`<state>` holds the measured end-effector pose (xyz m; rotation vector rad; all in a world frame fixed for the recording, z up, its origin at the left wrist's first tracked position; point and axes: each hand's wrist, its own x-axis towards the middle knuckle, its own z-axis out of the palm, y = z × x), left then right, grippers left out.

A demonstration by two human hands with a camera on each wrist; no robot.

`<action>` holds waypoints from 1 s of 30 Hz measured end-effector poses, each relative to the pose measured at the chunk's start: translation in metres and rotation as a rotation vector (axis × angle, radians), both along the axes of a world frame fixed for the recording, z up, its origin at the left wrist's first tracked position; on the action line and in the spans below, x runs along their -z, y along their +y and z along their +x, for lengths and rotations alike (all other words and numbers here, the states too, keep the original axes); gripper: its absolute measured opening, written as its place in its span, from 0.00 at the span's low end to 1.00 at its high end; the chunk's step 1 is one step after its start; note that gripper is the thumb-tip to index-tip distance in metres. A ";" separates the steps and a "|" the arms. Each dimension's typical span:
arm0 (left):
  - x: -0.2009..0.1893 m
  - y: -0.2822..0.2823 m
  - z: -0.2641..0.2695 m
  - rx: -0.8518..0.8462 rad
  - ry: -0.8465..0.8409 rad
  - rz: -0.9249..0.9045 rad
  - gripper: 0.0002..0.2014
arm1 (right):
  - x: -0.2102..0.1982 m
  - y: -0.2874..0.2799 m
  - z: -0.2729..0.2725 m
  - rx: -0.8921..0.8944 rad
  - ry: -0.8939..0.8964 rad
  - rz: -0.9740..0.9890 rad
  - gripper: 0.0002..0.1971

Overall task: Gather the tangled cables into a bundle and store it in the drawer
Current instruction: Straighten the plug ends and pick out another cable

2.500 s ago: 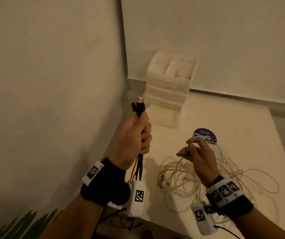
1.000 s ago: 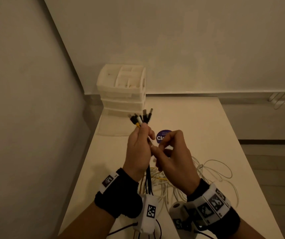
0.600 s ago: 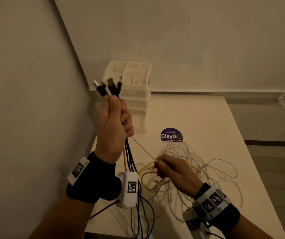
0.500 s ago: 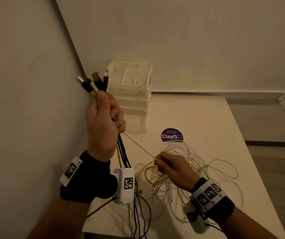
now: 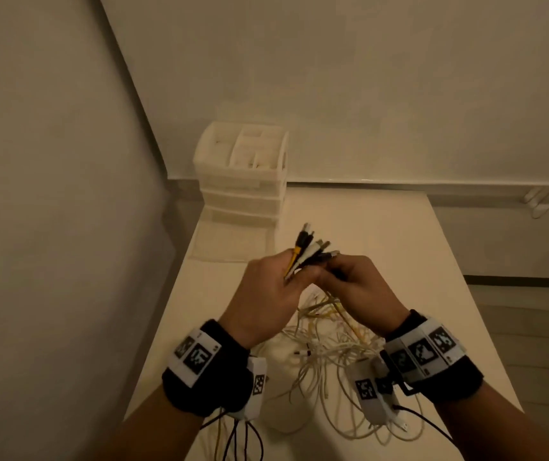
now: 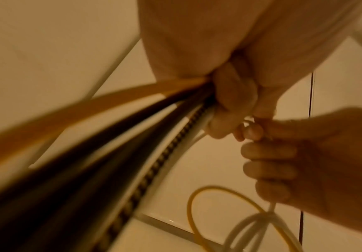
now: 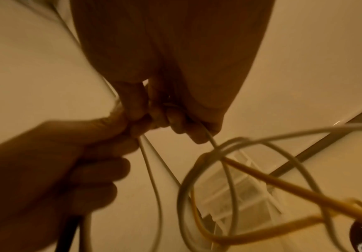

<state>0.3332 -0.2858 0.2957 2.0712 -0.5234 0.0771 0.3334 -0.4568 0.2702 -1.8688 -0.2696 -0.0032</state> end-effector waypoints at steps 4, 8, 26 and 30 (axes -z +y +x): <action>0.011 -0.009 0.006 0.002 -0.044 0.053 0.12 | -0.013 -0.008 -0.007 0.016 0.047 0.046 0.10; 0.006 -0.011 0.011 -0.054 -0.115 0.013 0.09 | -0.001 -0.013 -0.011 0.009 0.063 0.087 0.11; -0.022 0.064 0.037 -0.677 -0.234 -0.346 0.13 | 0.073 -0.029 -0.004 0.151 0.116 0.055 0.14; -0.017 0.039 0.019 -0.524 -0.231 -0.258 0.12 | 0.053 -0.022 0.001 0.059 0.098 0.057 0.17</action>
